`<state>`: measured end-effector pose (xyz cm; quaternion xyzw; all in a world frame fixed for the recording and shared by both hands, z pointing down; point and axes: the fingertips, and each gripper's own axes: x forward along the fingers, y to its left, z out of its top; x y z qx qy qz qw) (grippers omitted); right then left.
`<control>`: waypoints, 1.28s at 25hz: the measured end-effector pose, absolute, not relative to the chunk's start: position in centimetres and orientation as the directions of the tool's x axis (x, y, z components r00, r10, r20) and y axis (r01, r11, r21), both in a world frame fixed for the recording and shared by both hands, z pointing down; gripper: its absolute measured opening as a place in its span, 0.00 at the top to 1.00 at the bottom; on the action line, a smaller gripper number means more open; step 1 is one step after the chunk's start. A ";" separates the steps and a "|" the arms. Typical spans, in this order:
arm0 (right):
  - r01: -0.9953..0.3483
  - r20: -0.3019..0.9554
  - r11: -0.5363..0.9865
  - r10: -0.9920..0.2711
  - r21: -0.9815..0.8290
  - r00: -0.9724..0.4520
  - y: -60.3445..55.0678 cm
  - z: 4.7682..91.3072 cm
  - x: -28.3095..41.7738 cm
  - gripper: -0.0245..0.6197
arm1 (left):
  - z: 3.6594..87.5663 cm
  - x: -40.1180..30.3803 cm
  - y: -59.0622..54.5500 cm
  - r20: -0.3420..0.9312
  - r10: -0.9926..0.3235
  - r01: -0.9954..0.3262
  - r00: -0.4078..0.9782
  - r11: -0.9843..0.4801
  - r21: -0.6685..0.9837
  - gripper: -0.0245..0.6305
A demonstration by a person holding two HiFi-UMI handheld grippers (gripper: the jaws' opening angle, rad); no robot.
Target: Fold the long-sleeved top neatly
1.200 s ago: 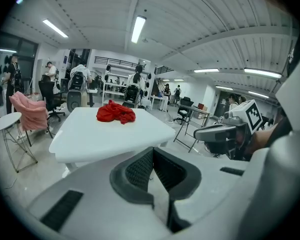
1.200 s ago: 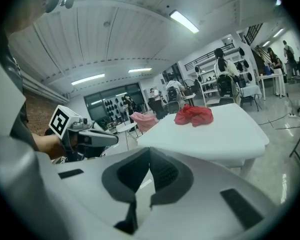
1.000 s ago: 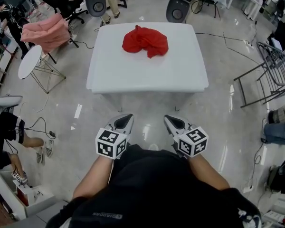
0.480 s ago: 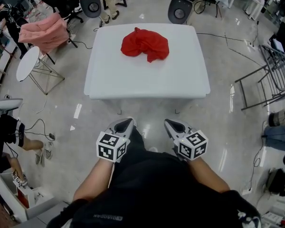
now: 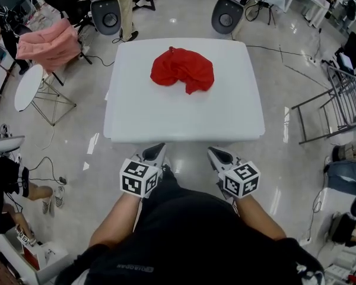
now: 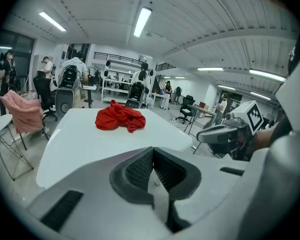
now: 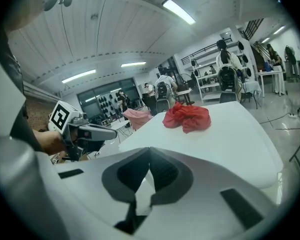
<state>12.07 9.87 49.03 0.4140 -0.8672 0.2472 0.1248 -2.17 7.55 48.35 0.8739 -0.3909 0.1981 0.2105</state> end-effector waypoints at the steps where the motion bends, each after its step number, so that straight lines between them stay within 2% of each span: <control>1: -0.782 0.421 0.534 -0.660 -0.321 -0.623 8.6 48.8 11.7 0.95 | 48.4 -2.7 6.4 0.514 -0.598 -0.767 0.615 -0.606 0.211 0.96; 11: -0.832 0.404 0.486 -0.727 -0.268 -0.554 -3.5 46.8 7.5 0.95 | 46.1 -7.9 -6.3 0.485 -0.600 -0.732 0.637 -0.668 0.136 0.96; 18: -0.860 0.431 0.455 -0.745 -0.230 -0.510 -9.8 47.6 5.4 0.95 | 48.0 -9.9 -11.6 0.510 -0.549 -0.698 0.662 -0.699 0.154 0.96; 26: -0.869 0.521 0.491 -0.725 -0.068 -0.450 -14.1 48.6 7.8 0.95 | 49.1 -9.7 -13.1 0.537 -0.544 -0.716 0.645 -0.676 0.174 0.96; 32: -0.831 0.580 0.554 -0.690 0.040 -0.433 -17.9 49.2 8.8 0.95 | 49.6 -10.5 -14.6 0.542 -0.604 -0.787 0.584 -0.586 0.195 0.96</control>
